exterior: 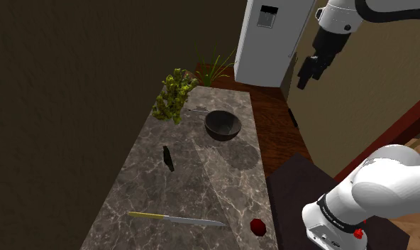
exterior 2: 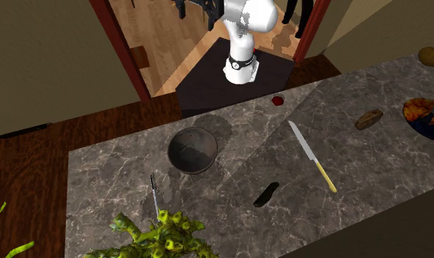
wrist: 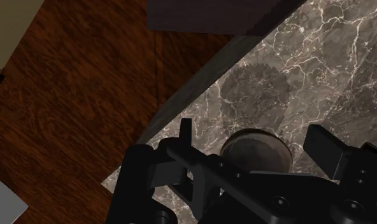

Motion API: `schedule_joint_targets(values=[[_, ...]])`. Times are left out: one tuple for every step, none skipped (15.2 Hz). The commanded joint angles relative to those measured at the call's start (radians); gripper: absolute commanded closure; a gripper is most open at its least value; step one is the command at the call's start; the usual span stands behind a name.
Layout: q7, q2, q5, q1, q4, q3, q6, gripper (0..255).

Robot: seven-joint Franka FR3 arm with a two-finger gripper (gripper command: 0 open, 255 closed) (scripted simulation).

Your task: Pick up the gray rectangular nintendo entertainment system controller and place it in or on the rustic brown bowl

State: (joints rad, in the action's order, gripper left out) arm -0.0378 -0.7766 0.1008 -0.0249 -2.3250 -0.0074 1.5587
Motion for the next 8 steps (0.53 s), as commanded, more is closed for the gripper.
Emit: schedule_joint_targets(values=[[0.000, 0.000, 0.000, 0.000, 0.000, 0.000, 0.000, 0], [0.022, 0.011, -0.010, 0.005, -0.012, 0.018, 0.021, 0], [0.045, 0.023, -0.020, 0.011, -0.023, 0.035, 0.041, 0], [0.067, 0.037, -0.030, 0.016, -0.033, 0.053, 0.062, 0], [0.089, 0.053, -0.039, 0.021, -0.042, 0.071, 0.084, 0], [0.111, 0.069, -0.048, 0.026, -0.049, 0.088, 0.105, 0], [0.133, 0.087, -0.057, 0.031, -0.055, 0.106, 0.127, 0], [0.155, 0.107, -0.064, 0.035, -0.060, 0.124, 0.149, 0]])
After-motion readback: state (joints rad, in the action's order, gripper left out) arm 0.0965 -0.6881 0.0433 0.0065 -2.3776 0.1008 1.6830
